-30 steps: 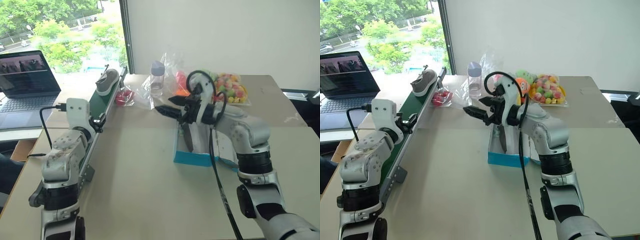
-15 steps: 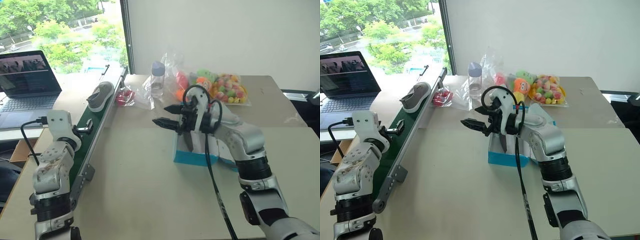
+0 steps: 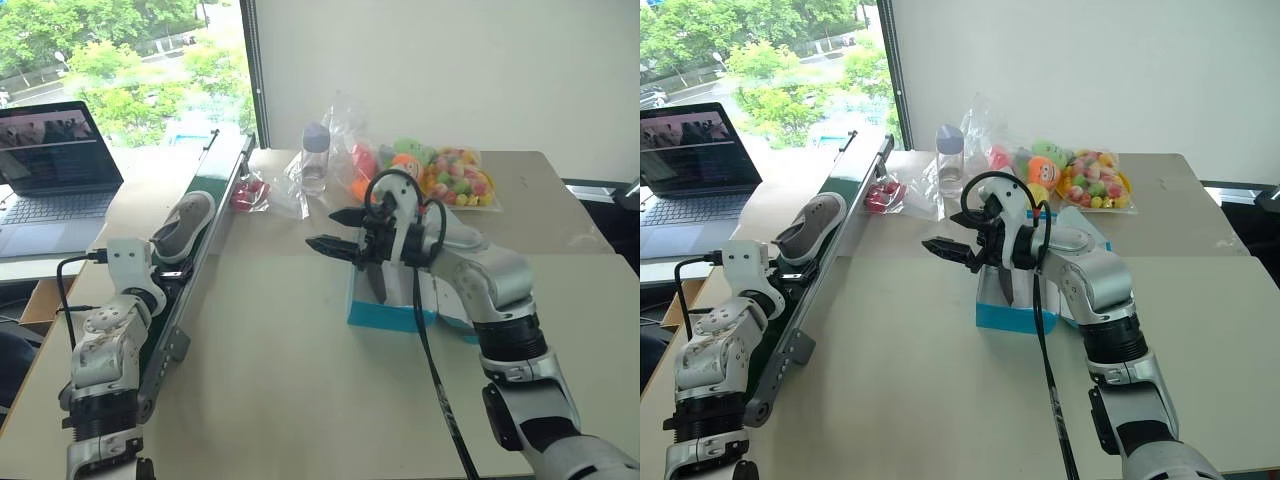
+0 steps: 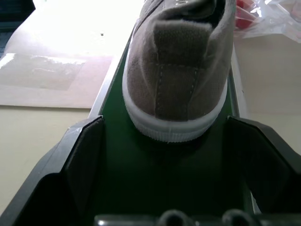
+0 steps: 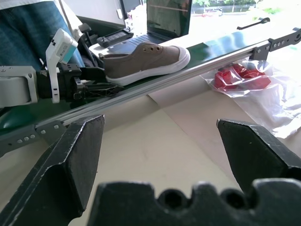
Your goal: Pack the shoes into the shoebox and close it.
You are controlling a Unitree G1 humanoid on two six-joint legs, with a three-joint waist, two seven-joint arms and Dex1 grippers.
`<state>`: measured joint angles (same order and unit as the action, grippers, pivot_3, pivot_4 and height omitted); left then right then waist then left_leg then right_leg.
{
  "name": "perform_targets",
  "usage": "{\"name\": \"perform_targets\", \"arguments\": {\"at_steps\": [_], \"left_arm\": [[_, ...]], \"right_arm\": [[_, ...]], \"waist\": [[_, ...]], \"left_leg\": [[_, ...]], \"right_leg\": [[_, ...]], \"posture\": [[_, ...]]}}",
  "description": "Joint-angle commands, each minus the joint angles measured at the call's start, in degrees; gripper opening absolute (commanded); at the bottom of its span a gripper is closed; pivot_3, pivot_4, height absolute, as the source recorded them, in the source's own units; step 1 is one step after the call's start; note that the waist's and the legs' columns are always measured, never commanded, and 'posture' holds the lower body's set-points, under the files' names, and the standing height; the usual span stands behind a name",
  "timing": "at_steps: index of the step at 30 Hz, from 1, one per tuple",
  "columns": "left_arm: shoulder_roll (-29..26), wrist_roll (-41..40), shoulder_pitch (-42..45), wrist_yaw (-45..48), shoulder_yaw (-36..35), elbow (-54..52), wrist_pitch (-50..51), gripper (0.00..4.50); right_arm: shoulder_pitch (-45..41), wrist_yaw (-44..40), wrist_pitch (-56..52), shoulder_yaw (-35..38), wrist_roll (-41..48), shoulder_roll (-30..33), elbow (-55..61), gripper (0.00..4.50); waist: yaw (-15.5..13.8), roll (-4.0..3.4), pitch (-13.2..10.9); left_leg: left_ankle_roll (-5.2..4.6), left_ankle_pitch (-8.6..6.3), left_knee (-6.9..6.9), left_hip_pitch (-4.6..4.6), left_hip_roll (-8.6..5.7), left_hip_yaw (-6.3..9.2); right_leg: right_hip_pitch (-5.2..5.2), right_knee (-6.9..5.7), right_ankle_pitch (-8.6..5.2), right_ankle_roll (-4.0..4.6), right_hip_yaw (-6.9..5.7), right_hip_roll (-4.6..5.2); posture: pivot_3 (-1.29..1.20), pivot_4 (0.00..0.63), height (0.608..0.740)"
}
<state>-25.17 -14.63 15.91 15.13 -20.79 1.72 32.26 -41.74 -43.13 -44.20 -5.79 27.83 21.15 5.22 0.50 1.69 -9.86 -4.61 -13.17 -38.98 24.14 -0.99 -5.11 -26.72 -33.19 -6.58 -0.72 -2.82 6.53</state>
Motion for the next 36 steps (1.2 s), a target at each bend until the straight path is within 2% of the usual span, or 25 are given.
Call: {"name": "perform_targets", "arguments": {"at_steps": [1,4,6,9,14,20,24,26,30,32,36], "left_arm": [[0.0,-0.8,0.5,0.9,0.5,1.3,-0.3,4.20],[0.2,-1.0,1.0,1.3,0.5,1.5,-1.2,3.62],[0.3,-1.3,1.5,1.4,0.5,1.1,-1.7,2.89],[0.4,-1.9,3.3,1.6,0.8,-1.0,-2.5,2.60],[1.9,-4.0,8.2,2.9,3.6,-7.1,-3.3,2.60],[5.7,-7.9,13.7,3.0,8.9,-15.9,1.8,2.60],[7.2,-9.8,17.1,3.1,11.5,-17.6,4.6,2.60],[8.2,-10.7,18.8,3.1,12.5,-18.3,5.7,2.60],[9.7,-11.5,20.4,2.6,14.4,-19.4,7.6,2.60],[12.0,-13.1,21.8,0.9,14.6,-21.0,9.3,2.60],[15.0,-14.2,21.6,0.0,17.4,-23.5,11.6,2.60]], "right_arm": [[-0.5,0.5,-0.5,1.8,1.0,0.8,3.0,4.50],[-0.8,0.7,-0.9,2.0,1.4,1.0,3.1,4.50],[-0.7,0.8,-1.0,2.0,1.6,1.2,3.2,4.50],[-0.9,1.0,-1.3,2.2,1.7,1.1,3.3,4.50],[-2.5,3.5,-3.4,5.8,4.7,-1.3,2.5,4.50],[-6.8,13.9,-11.5,18.1,14.6,-7.7,-2.7,4.50],[-9.4,20.5,-15.3,25.4,20.7,-10.6,-6.3,4.50],[-10.7,23.6,-16.4,28.7,23.7,-11.6,-8.0,4.50],[-11.3,26.7,-16.8,30.6,25.8,-12.0,-8.7,4.50],[-10.7,26.9,-15.1,29.3,24.1,-11.3,-7.9,4.50],[-11.8,28.5,-12.3,31.7,26.3,-12.3,-7.8,4.50]], "waist": [[-0.1,-0.01,0.0],[-0.2,-0.01,0.0],[-0.4,-0.01,0.0],[-0.9,-0.01,0.0],[-1.3,0.04,0.0],[-1.1,0.05,0.0],[-0.7,0.05,0.0],[-0.6,0.05,0.0],[-0.3,0.05,0.0],[-0.1,0.05,0.0],[0.0,0.05,0.0]], "left_leg": [[0.00,0.00,0.00,0.00,0.00,0.01],[0.01,0.00,0.00,-0.01,0.02,0.01],[0.01,0.00,0.00,-0.01,0.02,0.02],[0.03,0.01,0.00,0.00,0.02,0.03],[0.03,0.02,-0.03,0.22,0.00,0.05],[0.01,0.01,-0.02,0.28,-0.01,0.03],[-0.03,0.04,0.00,0.22,0.01,0.00],[-0.40,0.25,0.00,0.22,0.02,-0.01],[-0.54,0.30,-0.01,0.23,0.00,-0.02],[-0.58,0.31,-0.01,0.23,-0.01,-0.02],[-0.60,0.32,-0.02,0.23,-0.02,-0.01]], "right_leg": [[0.00,0.00,0.00,0.00,0.00,0.01],[0.00,-0.01,0.01,0.01,0.00,0.02],[0.00,-0.01,0.01,0.02,0.00,0.02],[0.00,-0.01,0.02,0.03,-0.03,0.03],[-0.13,0.02,0.04,0.05,-0.09,0.03],[-0.17,0.04,0.08,0.07,-0.05,0.02],[-0.16,0.00,0.08,0.07,-0.02,-0.06],[-0.15,-0.01,0.08,0.07,-0.01,-0.11],[-0.11,0.02,0.07,0.05,0.00,-0.13],[-0.08,0.02,0.06,0.05,-0.01,-0.16],[-0.02,0.02,0.06,0.01,0.01,-0.17]], "posture": [[0.00,0.150,0.740],[0.00,0.150,0.740],[0.00,0.150,0.740],[0.00,0.150,0.740],[0.00,0.150,0.740],[0.00,0.150,0.740],[0.00,0.150,0.740],[0.00,0.150,0.740],[0.00,0.150,0.740],[0.00,0.150,0.740],[0.00,0.150,0.740]]}}
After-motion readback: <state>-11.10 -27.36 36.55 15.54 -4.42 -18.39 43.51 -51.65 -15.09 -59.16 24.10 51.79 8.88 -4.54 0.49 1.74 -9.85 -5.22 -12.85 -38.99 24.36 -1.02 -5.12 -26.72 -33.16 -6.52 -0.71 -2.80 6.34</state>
